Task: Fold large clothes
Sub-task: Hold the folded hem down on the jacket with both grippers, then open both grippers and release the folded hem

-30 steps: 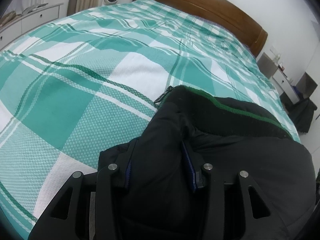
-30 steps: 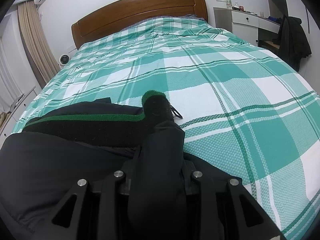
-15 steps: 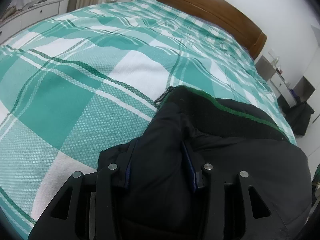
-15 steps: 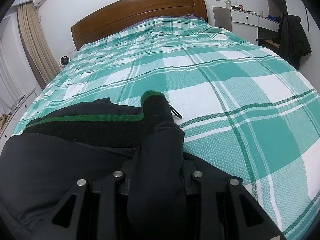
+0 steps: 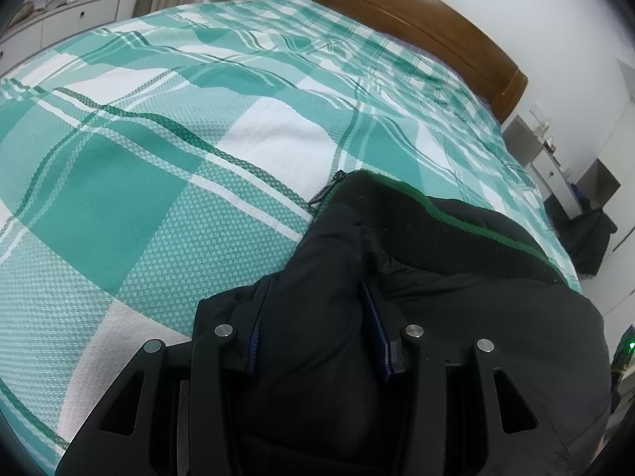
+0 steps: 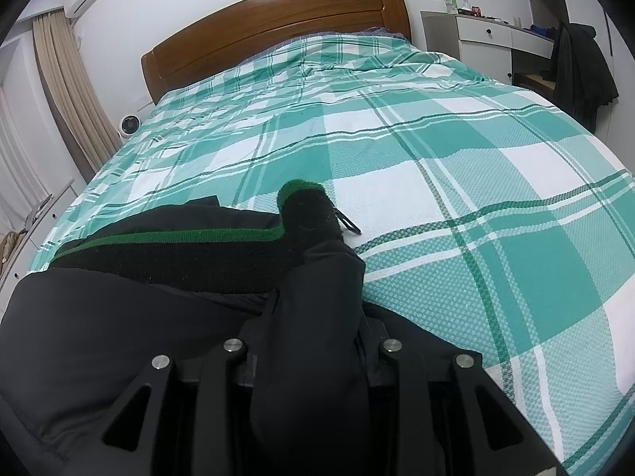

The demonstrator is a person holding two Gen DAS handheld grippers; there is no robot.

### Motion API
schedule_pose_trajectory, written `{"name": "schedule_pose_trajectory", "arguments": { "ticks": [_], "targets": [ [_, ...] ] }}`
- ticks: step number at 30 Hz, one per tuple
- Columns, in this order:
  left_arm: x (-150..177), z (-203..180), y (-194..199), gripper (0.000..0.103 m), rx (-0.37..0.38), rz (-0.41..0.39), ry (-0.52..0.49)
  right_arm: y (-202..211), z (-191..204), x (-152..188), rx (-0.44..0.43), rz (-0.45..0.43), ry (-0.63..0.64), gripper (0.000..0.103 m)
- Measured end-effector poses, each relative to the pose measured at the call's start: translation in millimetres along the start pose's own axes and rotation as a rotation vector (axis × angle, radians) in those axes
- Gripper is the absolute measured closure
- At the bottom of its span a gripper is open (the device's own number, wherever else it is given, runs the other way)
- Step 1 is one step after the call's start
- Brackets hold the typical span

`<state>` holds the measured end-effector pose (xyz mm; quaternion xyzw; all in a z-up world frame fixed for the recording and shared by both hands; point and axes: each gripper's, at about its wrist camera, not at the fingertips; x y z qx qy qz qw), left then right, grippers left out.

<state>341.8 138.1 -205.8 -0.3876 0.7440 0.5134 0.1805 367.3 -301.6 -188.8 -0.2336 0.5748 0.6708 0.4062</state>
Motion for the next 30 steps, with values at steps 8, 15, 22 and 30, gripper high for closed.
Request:
{"name": "schedule_pose_trajectory", "arguments": {
  "ticks": [8, 15, 22, 30],
  "targets": [
    [-0.3, 4.0, 0.7, 0.058, 0.023, 0.0, 0.023, 0.3, 0.0, 0.6, 0.0, -0.001, -0.002, 0.073],
    [-1.7, 3.7, 3.5, 0.057, 0.016, 0.007, 0.021, 1.4, -1.9, 0.2, -0.011, -0.003, -0.014, 0.072],
    [-31.3, -21.9, 47.4, 0.044, -0.149, 0.079, -0.076, 4.3, -0.1, -15.7, -0.017, 0.087, 0.004, 0.065],
    [-28.1, -149.3, 108.7, 0.015, 0.132, 0.037, -0.301, 91.1, -3.7, -22.0, -0.088, -0.033, -0.014, 0.033]
  ]
}}
Point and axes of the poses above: each gripper's, at about its wrist camera, not at the fingertips, and y roughly against the way its jaws point, z to its left, x to its underside, and after that the axes turned 7 degrees about -z, right-handed
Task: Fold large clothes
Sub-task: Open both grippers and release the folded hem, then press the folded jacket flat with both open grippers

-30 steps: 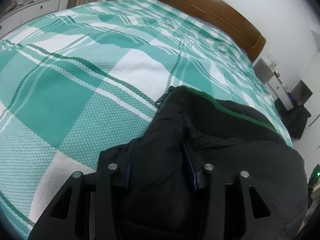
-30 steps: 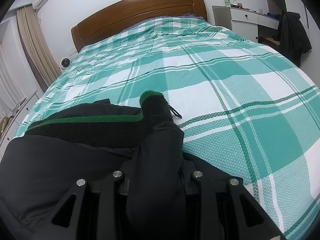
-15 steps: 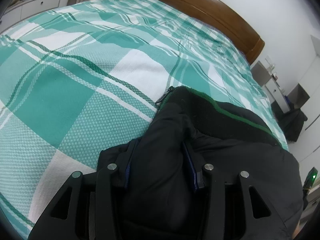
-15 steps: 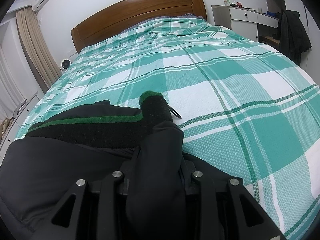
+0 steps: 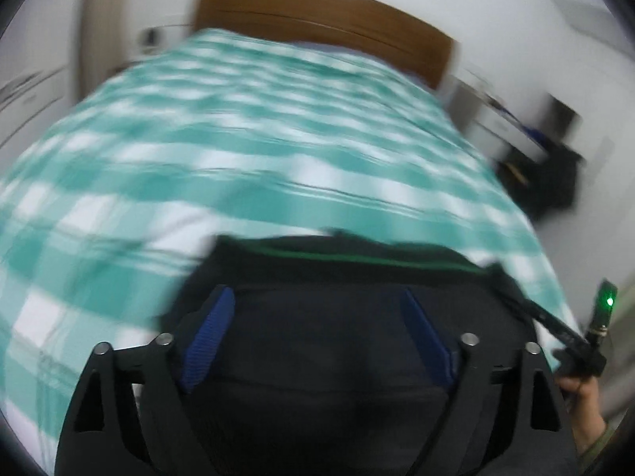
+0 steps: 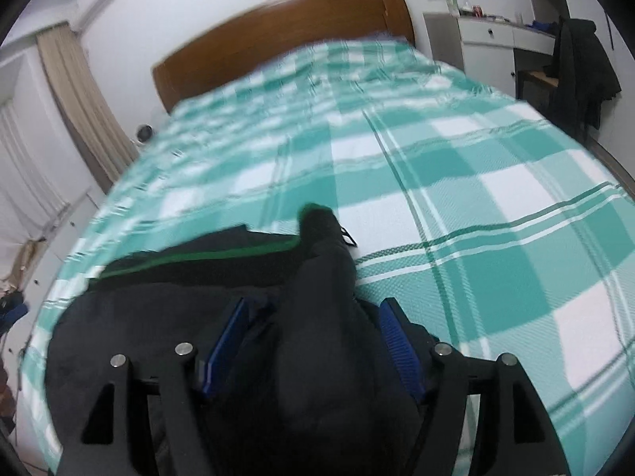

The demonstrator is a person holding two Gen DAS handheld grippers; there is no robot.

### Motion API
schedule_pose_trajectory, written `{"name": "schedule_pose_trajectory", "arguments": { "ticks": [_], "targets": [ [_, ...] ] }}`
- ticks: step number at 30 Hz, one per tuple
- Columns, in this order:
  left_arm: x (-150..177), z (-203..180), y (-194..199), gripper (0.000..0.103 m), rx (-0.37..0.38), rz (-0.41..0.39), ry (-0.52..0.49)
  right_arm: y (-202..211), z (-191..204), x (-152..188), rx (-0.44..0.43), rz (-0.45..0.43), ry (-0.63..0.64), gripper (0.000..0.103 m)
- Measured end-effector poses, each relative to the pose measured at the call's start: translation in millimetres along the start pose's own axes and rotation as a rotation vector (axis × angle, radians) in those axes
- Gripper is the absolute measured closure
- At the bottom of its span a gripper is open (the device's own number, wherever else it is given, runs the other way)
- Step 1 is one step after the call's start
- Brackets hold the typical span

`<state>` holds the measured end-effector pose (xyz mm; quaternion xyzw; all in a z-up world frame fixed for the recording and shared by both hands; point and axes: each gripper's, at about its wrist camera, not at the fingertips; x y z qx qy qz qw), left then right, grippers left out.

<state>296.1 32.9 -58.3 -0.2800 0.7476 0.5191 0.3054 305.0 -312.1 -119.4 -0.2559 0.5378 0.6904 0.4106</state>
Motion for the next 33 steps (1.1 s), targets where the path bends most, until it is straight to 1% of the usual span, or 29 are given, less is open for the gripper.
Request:
{"name": "schedule_pose_trajectory", "arguments": {
  "ticks": [2, 3, 4, 6, 7, 8, 9, 11, 15, 18, 19, 21, 22, 24, 27, 30, 33],
  "targets": [
    [3.0, -29.1, -23.3, 0.015, 0.041, 0.049, -0.046, 25.2, 5.4, 10.2, -0.04, -0.022, 0.019, 0.033],
    [6.4, -39.1, -37.2, 0.015, 0.042, 0.074, -0.059, 39.5, 8.9, 19.0, -0.07, -0.032, 0.03, 0.033],
    [13.1, -49.2, -60.8, 0.015, 0.03, 0.117, -0.065, 52.9, 11.4, 29.8, -0.097, -0.04, 0.042, 0.032],
    [28.0, -53.2, -93.0, 0.015, 0.011, 0.191, -0.057, 68.3, 12.3, 47.9, -0.105, -0.047, 0.069, 0.03],
    [41.3, -53.0, -110.7, 0.01, -0.018, 0.205, -0.069, 73.0, 11.7, 56.7, -0.094, -0.048, 0.089, 0.03],
    [45.8, -52.0, -115.6, 0.008, -0.023, 0.191, -0.084, 75.3, 9.8, 67.5, -0.077, -0.042, 0.114, 0.03],
    [53.7, -51.3, -122.1, 0.007, -0.026, 0.171, -0.111, 74.4, 6.0, 80.1, -0.059, -0.025, 0.134, 0.03],
    [58.6, -49.2, -130.2, 0.006, -0.027, 0.181, -0.106, 68.8, -5.0, 98.9, -0.056, 0.005, 0.124, 0.03],
    [64.1, -57.2, -130.7, 0.005, -0.06, 0.184, -0.145, 67.1, -22.9, 116.6, -0.077, -0.049, 0.043, 0.029],
    [62.6, -58.2, -122.1, 0.005, -0.063, 0.184, -0.133, 63.9, -29.8, 122.8, -0.092, -0.059, 0.018, 0.028],
    [60.5, -57.7, -122.1, 0.007, -0.065, 0.192, -0.13, 62.5, -32.9, 123.3, -0.099, -0.055, 0.004, 0.028],
    [58.0, -61.6, -107.4, 0.008, -0.05, 0.21, -0.133, 60.4, -38.9, 123.6, -0.112, -0.047, -0.026, 0.028],
    [58.9, -64.9, -94.3, 0.008, -0.025, 0.205, -0.145, 60.6, -40.4, 124.3, -0.116, -0.048, -0.035, 0.028],
    [65.5, -67.5, -76.2, 0.008, -0.011, 0.19, -0.17, 60.4, -39.8, 125.2, -0.114, -0.051, -0.037, 0.028],
    [87.1, -63.6, -49.9, 0.008, -0.003, 0.156, -0.179, 60.8, -37.0, 126.2, -0.103, -0.056, -0.027, 0.028],
    [103.9, -60.0, -43.0, 0.007, 0.001, 0.122, -0.177, 60.5, -37.3, 127.2, -0.101, -0.062, -0.026, 0.028],
    [115.9, -62.1, -54.5, 0.007, -0.016, 0.11, -0.206, 60.5, -37.5, 128.4, -0.101, -0.067, -0.025, 0.027]
  ]
}}
Point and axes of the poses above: each gripper's, at about its wrist camera, not at the fingertips, and y roughly against the way its jaws point, z to its left, x to its underside, and after that the axes turned 7 degrees about -z, right-handed
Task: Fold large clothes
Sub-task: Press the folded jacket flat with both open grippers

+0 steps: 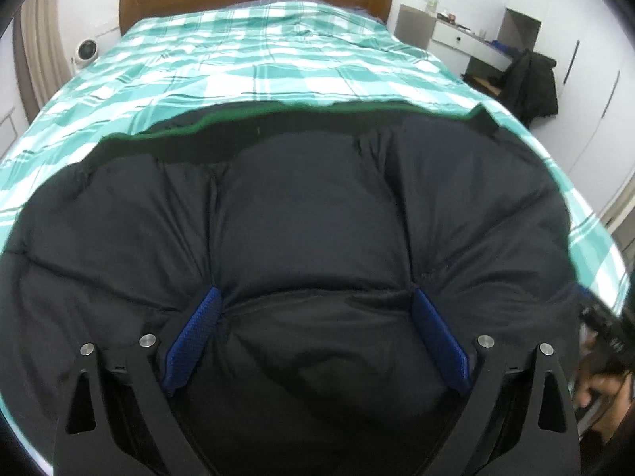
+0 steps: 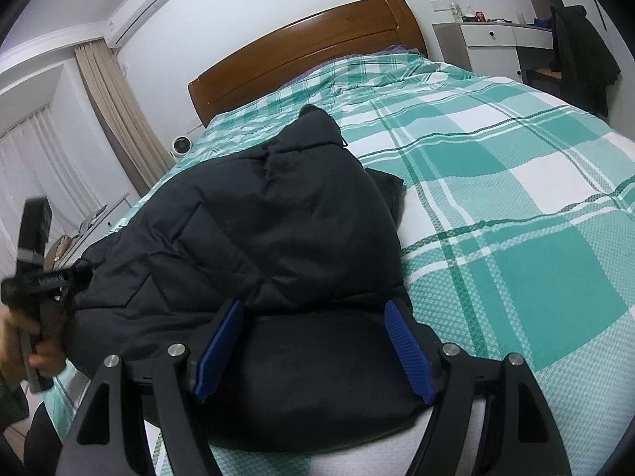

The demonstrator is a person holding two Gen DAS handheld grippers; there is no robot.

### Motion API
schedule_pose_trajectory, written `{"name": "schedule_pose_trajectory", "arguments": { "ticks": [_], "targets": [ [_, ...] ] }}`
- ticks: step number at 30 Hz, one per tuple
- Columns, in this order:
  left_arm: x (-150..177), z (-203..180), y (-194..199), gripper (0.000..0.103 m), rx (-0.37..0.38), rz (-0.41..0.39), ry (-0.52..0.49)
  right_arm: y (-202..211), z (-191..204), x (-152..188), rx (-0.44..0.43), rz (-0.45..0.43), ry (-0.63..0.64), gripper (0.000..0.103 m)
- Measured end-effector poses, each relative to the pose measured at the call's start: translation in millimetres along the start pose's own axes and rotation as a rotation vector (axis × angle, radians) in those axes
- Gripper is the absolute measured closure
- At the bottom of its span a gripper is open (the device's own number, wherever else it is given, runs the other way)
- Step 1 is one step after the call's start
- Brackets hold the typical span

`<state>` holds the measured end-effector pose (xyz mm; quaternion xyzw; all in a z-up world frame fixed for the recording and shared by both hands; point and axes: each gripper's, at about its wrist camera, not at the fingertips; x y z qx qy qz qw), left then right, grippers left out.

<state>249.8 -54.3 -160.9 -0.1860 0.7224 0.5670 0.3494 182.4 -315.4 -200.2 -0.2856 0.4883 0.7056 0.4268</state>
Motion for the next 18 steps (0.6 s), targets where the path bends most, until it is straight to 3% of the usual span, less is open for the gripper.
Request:
{"name": "schedule_pose_trajectory", "arguments": {
  "ticks": [7, 12, 18],
  "targets": [
    [0.5, -0.8, -11.2, 0.006, -0.015, 0.009, -0.014, 0.5, -1.3, 1.5, -0.002, -0.001, -0.005, 0.027],
    [1.4, -6.6, 17.6, 0.01, -0.008, 0.017, 0.002, -0.2, -4.8, 1.6, -0.011, 0.001, -0.024, 0.027],
    [31.2, -19.0, 36.9, 0.009, -0.008, -0.027, -0.055, -0.5, -5.1, 1.5, -0.01, 0.0, -0.024, 0.027]
  ]
}}
Point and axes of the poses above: each gripper's, at about its wrist camera, not at the fingertips, and y roughly against the way its jaws point, z to its left, x to its underside, and after that the axes turned 7 degrees about -z, right-handed
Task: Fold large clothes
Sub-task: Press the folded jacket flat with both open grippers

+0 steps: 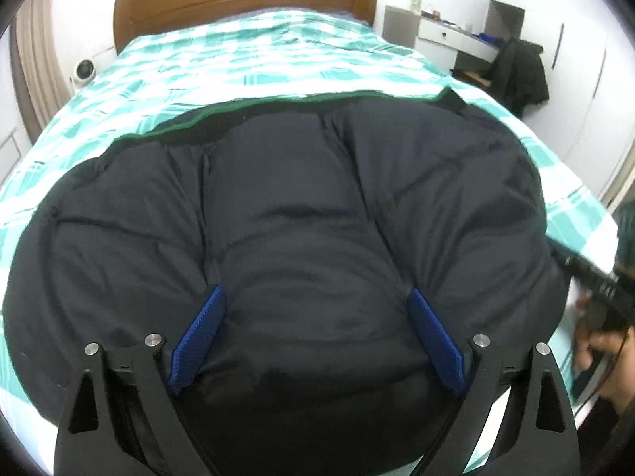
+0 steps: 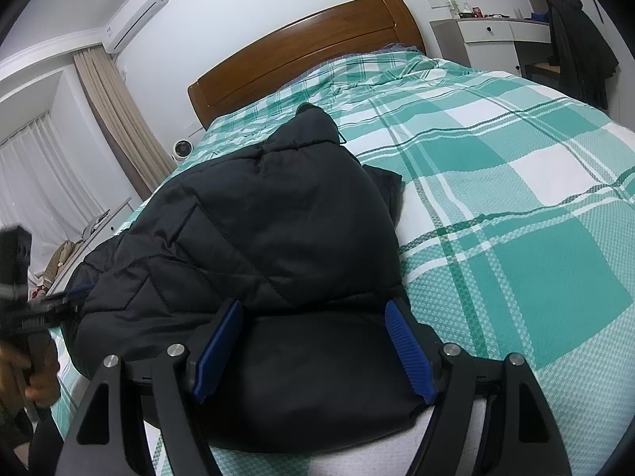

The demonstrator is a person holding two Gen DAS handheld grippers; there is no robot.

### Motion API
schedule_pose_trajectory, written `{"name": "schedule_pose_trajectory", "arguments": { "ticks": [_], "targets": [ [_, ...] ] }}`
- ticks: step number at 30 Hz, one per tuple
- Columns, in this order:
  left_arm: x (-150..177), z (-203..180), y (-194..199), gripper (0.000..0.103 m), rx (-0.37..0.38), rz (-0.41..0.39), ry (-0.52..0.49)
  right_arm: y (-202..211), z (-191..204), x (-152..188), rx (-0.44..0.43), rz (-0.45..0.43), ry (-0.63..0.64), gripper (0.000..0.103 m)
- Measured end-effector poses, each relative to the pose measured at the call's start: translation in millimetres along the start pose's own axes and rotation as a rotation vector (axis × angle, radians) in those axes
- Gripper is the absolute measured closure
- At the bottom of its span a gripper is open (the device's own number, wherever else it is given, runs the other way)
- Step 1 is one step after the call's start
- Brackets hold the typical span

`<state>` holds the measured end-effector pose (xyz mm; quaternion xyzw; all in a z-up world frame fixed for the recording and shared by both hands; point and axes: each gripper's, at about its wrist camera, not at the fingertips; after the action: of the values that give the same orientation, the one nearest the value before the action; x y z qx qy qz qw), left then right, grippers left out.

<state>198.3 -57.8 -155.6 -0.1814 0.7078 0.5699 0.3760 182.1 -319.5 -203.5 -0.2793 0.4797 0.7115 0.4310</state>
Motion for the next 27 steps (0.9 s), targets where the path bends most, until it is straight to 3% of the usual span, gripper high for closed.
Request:
{"name": "schedule_pose_trajectory", "arguments": {
  "ticks": [7, 13, 21, 27],
  "targets": [
    [-0.1, -3.5, -20.8, 0.008, -0.02, 0.025, -0.014, 1.5, 1.2, 1.2, 0.004, -0.002, 0.005, 0.027],
    [-3.8, -11.8, 7.8, 0.015, -0.01, 0.019, 0.001, 2.1, 0.0, 1.1, 0.001, -0.002, -0.003, 0.027],
    [19.5, -19.8, -0.6, 0.012, -0.049, -0.036, -0.07, 1.5, 0.3, 1.0, 0.007, -0.002, -0.001, 0.027],
    [19.1, -17.0, 15.0, 0.013, -0.04, -0.022, -0.054, 2.5, -0.4, -0.8, 0.011, 0.012, -0.011, 0.027]
  ]
}}
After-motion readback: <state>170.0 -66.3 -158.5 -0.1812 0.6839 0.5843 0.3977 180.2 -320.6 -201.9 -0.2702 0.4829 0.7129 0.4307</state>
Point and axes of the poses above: each gripper's, at about its wrist camera, not at the fingertips, and y roughly against the way its jaws point, z to its left, x to its underside, and after that the axes turned 7 degrees about -z, right-handed
